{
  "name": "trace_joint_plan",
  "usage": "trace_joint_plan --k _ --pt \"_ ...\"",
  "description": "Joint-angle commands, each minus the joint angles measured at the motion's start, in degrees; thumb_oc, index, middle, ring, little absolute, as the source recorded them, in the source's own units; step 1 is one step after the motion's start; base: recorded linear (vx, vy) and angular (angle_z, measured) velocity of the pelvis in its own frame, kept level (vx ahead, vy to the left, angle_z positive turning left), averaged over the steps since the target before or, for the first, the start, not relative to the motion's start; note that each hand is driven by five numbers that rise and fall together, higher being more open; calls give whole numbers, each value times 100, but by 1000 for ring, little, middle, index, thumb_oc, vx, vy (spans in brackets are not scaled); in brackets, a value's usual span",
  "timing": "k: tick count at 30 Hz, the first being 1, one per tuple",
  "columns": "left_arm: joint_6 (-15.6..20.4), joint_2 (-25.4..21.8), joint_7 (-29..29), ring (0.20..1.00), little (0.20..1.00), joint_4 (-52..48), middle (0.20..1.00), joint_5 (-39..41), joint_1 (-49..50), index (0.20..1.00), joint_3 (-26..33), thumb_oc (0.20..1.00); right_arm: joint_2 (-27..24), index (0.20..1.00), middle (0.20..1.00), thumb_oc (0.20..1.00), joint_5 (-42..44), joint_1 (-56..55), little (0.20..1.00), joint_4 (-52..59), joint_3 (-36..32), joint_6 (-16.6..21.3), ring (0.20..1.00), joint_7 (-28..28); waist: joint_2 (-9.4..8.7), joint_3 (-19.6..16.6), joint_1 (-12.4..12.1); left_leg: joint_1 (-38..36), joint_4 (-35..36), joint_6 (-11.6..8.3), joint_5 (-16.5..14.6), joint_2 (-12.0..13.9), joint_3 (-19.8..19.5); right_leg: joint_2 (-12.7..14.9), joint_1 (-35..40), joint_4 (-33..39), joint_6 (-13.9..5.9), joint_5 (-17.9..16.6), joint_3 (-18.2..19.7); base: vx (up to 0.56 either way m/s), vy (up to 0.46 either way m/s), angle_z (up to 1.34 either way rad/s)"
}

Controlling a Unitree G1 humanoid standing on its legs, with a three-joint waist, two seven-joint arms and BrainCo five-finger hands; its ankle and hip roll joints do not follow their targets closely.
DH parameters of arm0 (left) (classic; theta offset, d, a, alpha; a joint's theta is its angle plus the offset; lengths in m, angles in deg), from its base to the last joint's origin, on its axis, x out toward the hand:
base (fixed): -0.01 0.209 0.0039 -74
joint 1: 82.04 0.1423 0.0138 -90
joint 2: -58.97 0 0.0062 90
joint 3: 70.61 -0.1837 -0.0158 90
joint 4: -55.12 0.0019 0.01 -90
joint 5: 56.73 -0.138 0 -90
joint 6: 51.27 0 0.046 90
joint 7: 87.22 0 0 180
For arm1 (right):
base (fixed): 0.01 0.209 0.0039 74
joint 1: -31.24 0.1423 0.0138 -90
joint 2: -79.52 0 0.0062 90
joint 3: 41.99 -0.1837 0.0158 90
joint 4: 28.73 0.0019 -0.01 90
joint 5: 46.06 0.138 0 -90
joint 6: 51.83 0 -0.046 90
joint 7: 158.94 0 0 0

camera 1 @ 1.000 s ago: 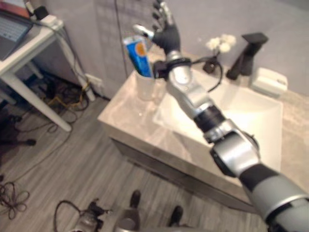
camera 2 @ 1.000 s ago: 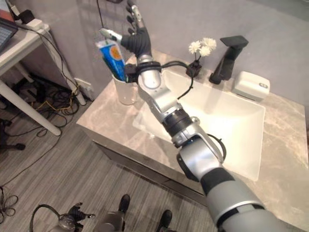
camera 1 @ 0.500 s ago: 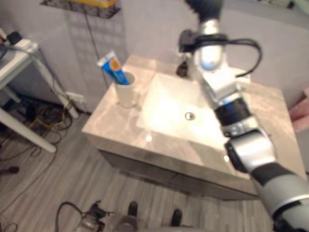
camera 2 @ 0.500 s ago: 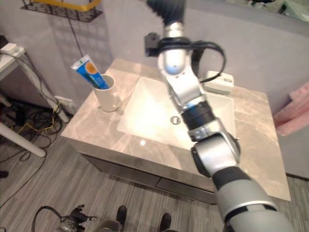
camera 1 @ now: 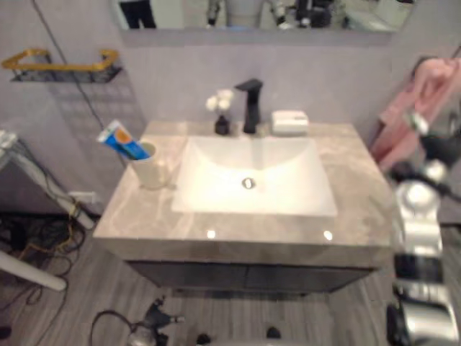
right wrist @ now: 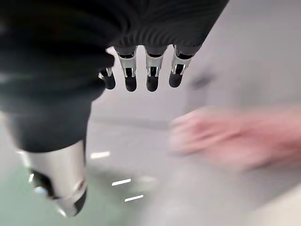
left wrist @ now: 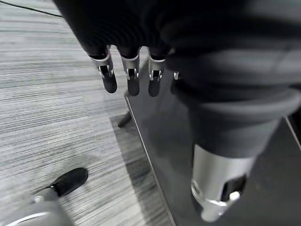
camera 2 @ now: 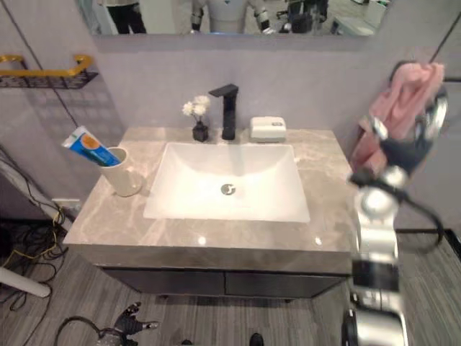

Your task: Put brush and paste in cup on sink, flatten towel.

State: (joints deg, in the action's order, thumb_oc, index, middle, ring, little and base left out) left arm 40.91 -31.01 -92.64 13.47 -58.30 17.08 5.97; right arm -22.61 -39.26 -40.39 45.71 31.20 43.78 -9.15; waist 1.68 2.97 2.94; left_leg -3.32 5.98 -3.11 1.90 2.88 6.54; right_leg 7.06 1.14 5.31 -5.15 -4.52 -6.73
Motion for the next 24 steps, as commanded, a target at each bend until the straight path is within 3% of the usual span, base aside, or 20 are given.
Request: trace_joint_plan --k 1,8,14,16,20,24 --pt "234 -451 415 1000 1000 -626 1000 -186 -1 1000 -9 1000 -380 1000 1000 1000 -221 -28 1000 -521 -565 173 1000 -55 -14 128 -80 249 -98 -50 -48 266 -148 305 371 -31 -28 -16 53 -42 -8 -17" --pt "280 -815 697 1000 1000 -1434 1000 -255 300 1000 105 1000 -745 1000 1000 1000 -630 -732 1000 -1423 -1257 77 1000 -439 54 123 13 231 -98 -53 -85 282 -95 286 345 -31 -26 -11 85 -12 -3 -3" --pt "334 -1041 888 1000 1000 -1998 1000 -353 408 1000 264 1000 -845 1000 1000 1000 -704 -1638 1000 -3059 -1653 -41 1000 -533 85 145 137 220 -98 -58 -93 294 -66 251 356 -31 -1 -30 127 -18 -2 -1" --pt "342 -1133 966 1000 1000 -2317 1000 -352 491 1000 389 1000 -796 1000 1000 1000 -333 -1804 1000 -4298 -1543 -78 1000 -272 100 138 152 216 -98 -56 -96 295 -46 239 339 -31 0 -45 146 -32 -6 -3" --pt "295 -1136 1043 1000 1000 -2586 1000 -227 627 1000 549 1000 -716 1000 1000 1000 -7 -1747 1000 -5404 -1125 -75 1000 269 106 117 145 169 -98 -56 -160 302 -1 232 354 -31 -4 -17 182 4 0 -4" --pt "230 -1118 1377 1000 1000 -3571 1000 205 963 1000 733 1000 -203 1000 1000 1000 165 -1803 1000 -6780 -407 -273 1000 1111 142 106 85 110 -98 -50 -129 307 47 228 375 -31 19 -58 181 -5 0 -9"
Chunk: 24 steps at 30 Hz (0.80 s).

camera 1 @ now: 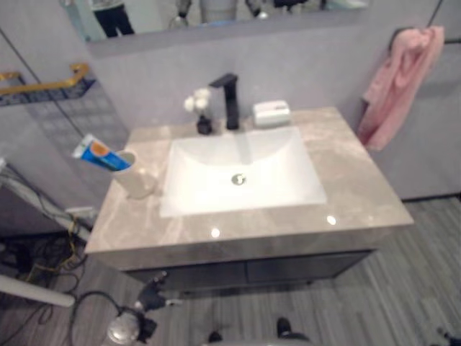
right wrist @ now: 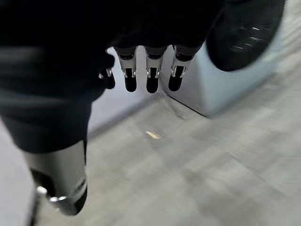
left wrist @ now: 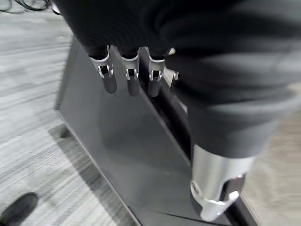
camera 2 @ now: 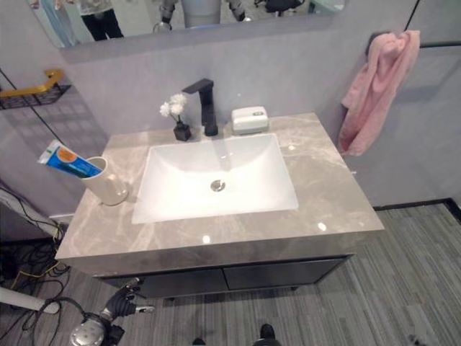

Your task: Put brush and paste in cup on sink, flatten towel.

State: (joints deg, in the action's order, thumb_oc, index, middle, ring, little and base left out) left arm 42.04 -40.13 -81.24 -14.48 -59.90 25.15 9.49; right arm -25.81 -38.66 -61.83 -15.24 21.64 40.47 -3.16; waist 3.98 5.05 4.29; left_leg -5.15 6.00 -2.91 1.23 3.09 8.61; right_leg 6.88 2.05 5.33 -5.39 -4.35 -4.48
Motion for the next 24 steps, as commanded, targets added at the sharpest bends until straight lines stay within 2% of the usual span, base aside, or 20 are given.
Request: trace_joint_plan --k 1,2,6,7,9,13,17,24 --pt "110 -210 242 1000 1000 -789 1000 369 172 1000 387 1000 116 1000 1000 1000 107 342 1000 -696 559 63 1000 515 -90 -108 -47 263 -100 -76 -113 287 -159 247 313 -33 36 -33 -45 44 -5 -3" --pt "89 -224 474 1000 1000 -1150 1000 655 338 1000 404 1000 397 1000 1000 1000 9 328 1000 -1007 883 -58 1000 858 -77 -115 -79 227 -100 -84 -120 291 -153 252 345 -33 37 -19 -62 37 -5 1" --pt "37 -364 808 1000 1000 -1453 1000 1030 607 1000 431 1000 657 1000 1000 1000 -141 248 1000 -1236 1201 -190 1000 1302 -93 -164 -83 183 -100 -90 -129 294 -152 258 411 -33 39 -7 -85 10 -4 1" --pt "-43 -501 1042 1000 1000 -1803 1000 1432 780 1000 417 1000 804 1000 1000 1000 -169 253 1000 -1195 1407 -213 1000 1610 -92 -194 -94 163 -100 -98 -135 295 -150 262 442 -33 41 5 -97 27 -6 5" --pt "-68 -615 1201 1000 1000 -1904 1000 1768 840 1000 376 1000 819 1000 1000 1000 -262 296 1000 -987 1654 -176 1000 1777 -99 -223 -101 132 -100 -105 -141 295 -142 265 473 -33 43 10 -99 35 -6 5" --pt "-116 -861 1354 1000 1000 -2367 1000 2410 873 1000 317 1000 789 1000 1000 1000 -180 358 1000 -800 1749 -165 1000 1912 -116 -264 -111 68 -100 -119 -154 295 -135 277 543 -33 36 10 -124 20 -2 2" --pt "-73 -918 1411 1000 1000 -2602 1000 2791 737 1000 217 1000 742 1000 1000 1000 -152 430 1000 -706 1795 -161 1000 1917 -152 -306 -129 33 -100 -123 -177 287 -125 289 556 -33 27 10 -120 26 4 6" --pt "41 -646 1314 1000 1000 -3023 1000 3289 354 1000 260 1000 819 1000 1000 1000 -142 383 1000 -657 1796 -160 1000 1966 -245 -370 -184 -12 -100 -130 -207 278 -140 317 596 -33 17 3 -146 0 0 0"
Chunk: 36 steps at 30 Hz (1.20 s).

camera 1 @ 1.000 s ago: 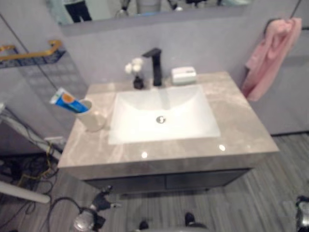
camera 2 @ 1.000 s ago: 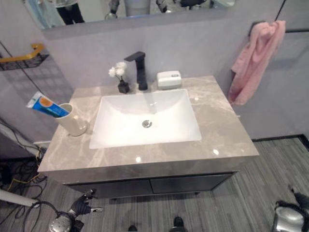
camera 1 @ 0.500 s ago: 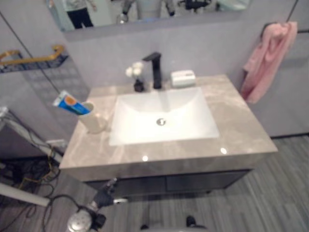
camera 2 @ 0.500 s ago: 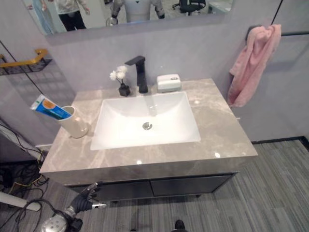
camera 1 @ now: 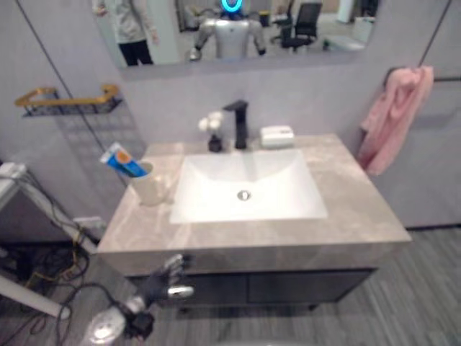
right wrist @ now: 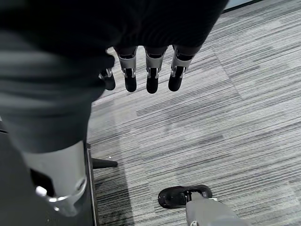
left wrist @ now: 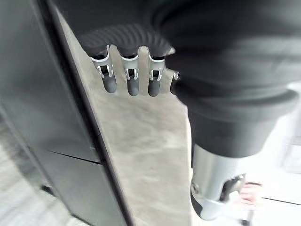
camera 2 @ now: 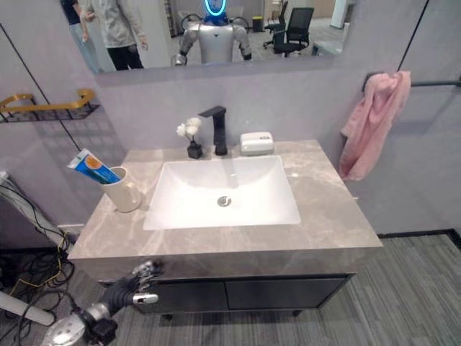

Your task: Put brush and paste in cup on sink, flatten towel.

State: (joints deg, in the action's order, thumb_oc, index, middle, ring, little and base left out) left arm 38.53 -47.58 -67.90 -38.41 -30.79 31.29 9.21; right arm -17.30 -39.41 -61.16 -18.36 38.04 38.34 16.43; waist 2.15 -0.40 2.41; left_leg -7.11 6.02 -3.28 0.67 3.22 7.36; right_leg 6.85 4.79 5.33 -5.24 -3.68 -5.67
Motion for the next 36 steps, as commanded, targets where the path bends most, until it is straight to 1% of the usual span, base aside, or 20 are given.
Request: trace_joint_plan --k 1,6,7,11,15,21,23,24,27,28,32,34,36 --pt "412 127 -29 1000 1000 -650 1000 410 -303 1000 326 1000 -25 1000 1000 1000 -64 298 1000 -350 150 54 1000 17 -70 165 2 186 -102 -94 -156 261 -18 323 320 -33 -1 -66 -27 0 0 0" --pt "523 173 -48 1000 1000 -705 1000 603 -543 1000 459 1000 10 1000 1000 1000 -116 249 1000 -418 198 12 1000 95 -113 109 -16 156 -102 -88 -198 240 -12 341 319 -33 -20 -74 -19 3 9 0" --pt "552 253 -14 1000 1000 -605 1000 700 -625 1000 532 1000 5 1000 1000 1000 -138 234 1000 -432 192 -6 1000 117 -129 94 -17 151 -102 -87 -211 233 2 348 325 -33 -27 -65 -24 13 37 -1" --pt "572 332 -40 1000 1000 -579 1000 827 -716 1000 606 1000 -13 1000 1000 1000 -156 223 1000 -437 195 -12 1000 117 -149 81 -17 145 -102 -85 -227 218 3 362 328 -33 -33 -70 -5 7 23 0" --pt "632 712 -6 1000 1000 -546 1000 1270 -1064 1000 729 1000 -34 1000 1000 1000 -221 236 1000 -433 256 -40 1000 162 -222 53 -1 134 -102 -39 -293 123 -7 478 327 -47 -90 -147 37 24 100 0" --pt "725 756 -71 1000 1000 -623 1000 1243 -1187 1000 825 1000 24 1000 1000 1000 -233 314 1000 -380 384 -40 1000 202 -247 72 -17 123 -102 -4 -331 39 36 561 270 -74 -127 -222 112 13 57 -3" --pt "781 458 -149 1000 1000 -770 1000 1008 -1158 1000 862 1000 39 1000 1000 1000 -217 321 1000 -347 423 -35 1000 217 -234 91 -32 123 -102 5 -333 28 52 579 267 -86 -128 -236 128 9 39 -12" --pt "851 120 -194 1000 1000 -1029 1000 761 -1096 1000 858 1000 49 1000 1000 1000 -214 296 1000 -292 437 -14 1000 218 -223 109 -32 114 -102 17 -338 16 50 591 264 -110 -138 -243 126 10 30 -10" --pt "864 14 -229 1000 1000 -1223 1000 678 -1051 1000 810 1000 78 1000 1000 1000 -228 262 1000 -248 466 8 1000 225 -228 123 -31 90 -102 30 -349 3 60 600 265 -138 -150 -249 126 8 10 -2" --pt "876 -55 -223 1000 1000 -1397 1000 599 -1069 1000 702 1000 128 1000 1000 1000 -248 268 1000 -207 507 30 1000 216 -229 150 -27 59 -102 47 -353 -10 82 610 261 -178 -162 -241 133 0 0 0" --pt "867 -109 -252 1000 1000 -1530 1000 540 -1123 1000 540 1000 198 1000 1000 1000 -264 290 1000 -175 571 45 1000 210 -252 207 -48 18 -102 80 -338 -29 105 618 243 -223 -185 -244 157 -7 15 -3" --pt "865 -294 -337 1000 1000 -1639 1000 331 -1255 1000 420 1000 211 1000 1000 1000 -236 305 1000 -114 603 62 1000 188 -265 279 -67 25 -102 101 -271 -63 71 632 232 -259 -207 -264 151 -22 11 -1" --pt "858 -250 -394 1000 1000 -1720 1000 408 -1369 1000 272 1000 250 1000 1000 1000 -215 259 1000 -115 608 68 1000 177 -304 323 -125 50 -102 129 -260 -103 42 678 256 -246 -230 -308 99 -25 31 -1"
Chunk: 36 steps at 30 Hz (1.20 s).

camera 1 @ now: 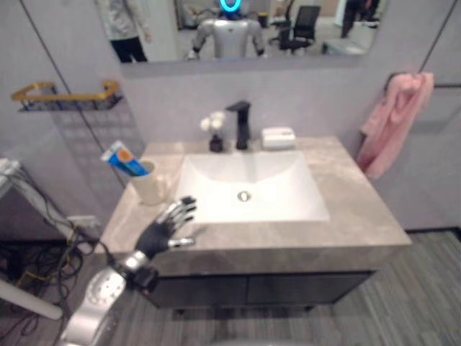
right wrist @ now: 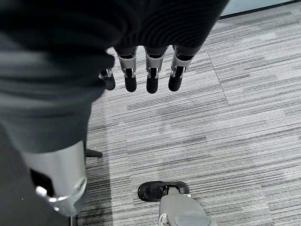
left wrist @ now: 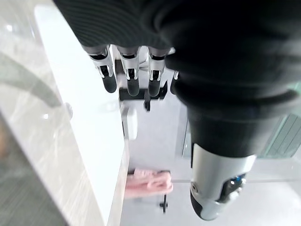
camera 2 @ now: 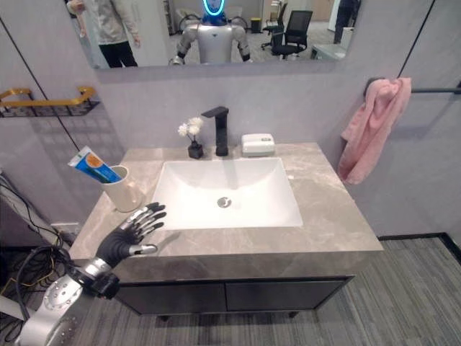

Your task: Put brush and paste in cup on sink, flatten towel.

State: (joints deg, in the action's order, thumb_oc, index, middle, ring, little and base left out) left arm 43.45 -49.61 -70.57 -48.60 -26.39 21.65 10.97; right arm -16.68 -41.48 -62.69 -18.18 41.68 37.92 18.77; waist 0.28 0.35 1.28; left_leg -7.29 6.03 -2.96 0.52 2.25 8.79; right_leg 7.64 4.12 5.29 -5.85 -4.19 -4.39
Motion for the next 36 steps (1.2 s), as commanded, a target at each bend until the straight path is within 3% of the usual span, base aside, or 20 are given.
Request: trace_joint_plan --k 1,6,8,12,14,15,18,26,29,30,31,32,33,34,35,36 --pt "351 -24 -143 1000 1000 -673 1000 0 -449 1000 15 1000 212 1000 1000 1000 -4 344 1000 -97 227 120 1000 -57 -128 265 -33 92 -103 109 -232 -35 -123 615 321 -246 -183 -268 -42 -14 93 1" --pt "320 -97 -137 1000 1000 -652 1000 -19 -575 1000 -231 1000 344 1000 1000 1000 -26 236 1000 -61 267 127 1000 -52 -142 322 -26 164 -103 161 -256 -156 -132 737 253 -372 -227 -323 -37 -17 95 3" --pt "321 -76 -132 1000 1000 -701 1000 11 -477 1000 -169 1000 366 1000 1000 1000 -78 302 1000 27 340 140 1000 -39 -101 404 10 176 -103 207 -250 -137 -14 707 -5 -811 -218 -322 33 -80 120 -5" --pt "306 96 -6 1000 1000 -628 1000 153 -376 1000 -96 1000 434 1000 1000 1000 -61 356 1000 104 448 202 1000 67 95 526 123 214 -103 277 -154 -103 145 -114 -519 -2011 20 274 80 -70 148 -34" --pt "294 148 13 1000 1000 -585 1000 192 -340 1000 -106 1000 473 1000 1000 1000 -55 290 1000 72 457 210 1000 92 74 472 136 207 -103 281 -162 -204 175 -452 -500 -2053 106 401 -35 14 62 -17" --pt "276 203 22 1000 1000 -575 1000 202 -372 1000 -108 1000 470 1000 1000 1000 -52 238 1000 41 467 231 1000 89 10 424 158 168 -103 253 -143 -306 174 -746 -440 -1909 166 425 71 41 36 -1" --pt "270 284 34 1000 1000 -491 1000 113 -459 1000 -120 1000 397 1000 1000 1000 -54 177 1000 -41 488 235 1000 91 -64 413 247 91 -103 237 -123 -410 137 -1069 -444 -1715 288 364 345 38 13 -4" --pt "286 344 -68 1000 1000 -472 1000 143 -619 1000 -241 1000 239 1000 1000 1000 26 126 1000 112 488 253 1000 26 -104 417 335 -15 -103 208 -160 -436 75 -1073 -67 -931 453 257 517 25 -64 4" --pt "301 370 -93 1000 1000 -457 1000 205 -743 1000 -313 1000 190 1000 1000 1000 86 144 1000 312 489 296 1000 17 -177 486 371 279 -763 125 -286 -444 37 -994 -6 -756 518 200 555 -24 -129 8" --pt "295 343 -77 1000 1000 -507 1000 230 -785 1000 -353 1000 105 1000 1000 1000 65 204 1000 408 527 307 1000 -7 -236 578 348 568 -1535 30 -290 -459 -32 -931 58 -690 559 160 602 -34 -131 15" --pt "292 324 -91 1000 1000 -560 1000 244 -786 1000 -355 1000 64 1000 1000 1000 38 287 1000 411 592 305 1000 -22 -240 628 312 709 -1836 -12 -288 -450 -145 -924 78 -678 588 147 652 -34 -130 17" --pt "290 323 -94 1000 1000 -564 1000 244 -786 1000 -353 1000 64 1000 1000 1000 39 292 1000 407 593 306 1000 -22 -237 633 316 727 -1872 -15 -304 -442 -148 -930 78 -677 591 146 649 -27 -87 4" --pt "297 288 -109 1000 1000 -622 1000 194 -742 1000 -366 1000 3 1000 1000 1000 -21 464 1000 415 713 307 1000 -68 -239 721 208 900 -2235 -51 -307 -451 -403 -945 104 -752 621 190 764 -24 -50 -7" --pt "291 284 -114 1000 1000 -630 1000 199 -738 1000 -356 1000 2 1000 1000 1000 -25 467 1000 418 723 310 1000 -67 -246 704 209 964 -2196 -45 -291 -421 -351 -937 73 -751 617 183 766 -4 -42 -26" --pt "245 328 -116 1000 1000 -636 1000 310 -651 1000 -299 1000 -7 1000 1000 1000 -58 453 1000 414 686 296 1000 -63 -303 641 255 859 -1734 60 -400 1 -90 -800 79 -704 568 190 759 11 5 -39" --pt "244 329 -114 1000 1000 -636 1000 311 -647 1000 -297 1000 -8 1000 1000 1000 -58 450 1000 414 689 297 1000 -63 -306 643 252 835 -1704 61 -388 -5 -84 -796 89 -698 567 190 764 24 17 -33"
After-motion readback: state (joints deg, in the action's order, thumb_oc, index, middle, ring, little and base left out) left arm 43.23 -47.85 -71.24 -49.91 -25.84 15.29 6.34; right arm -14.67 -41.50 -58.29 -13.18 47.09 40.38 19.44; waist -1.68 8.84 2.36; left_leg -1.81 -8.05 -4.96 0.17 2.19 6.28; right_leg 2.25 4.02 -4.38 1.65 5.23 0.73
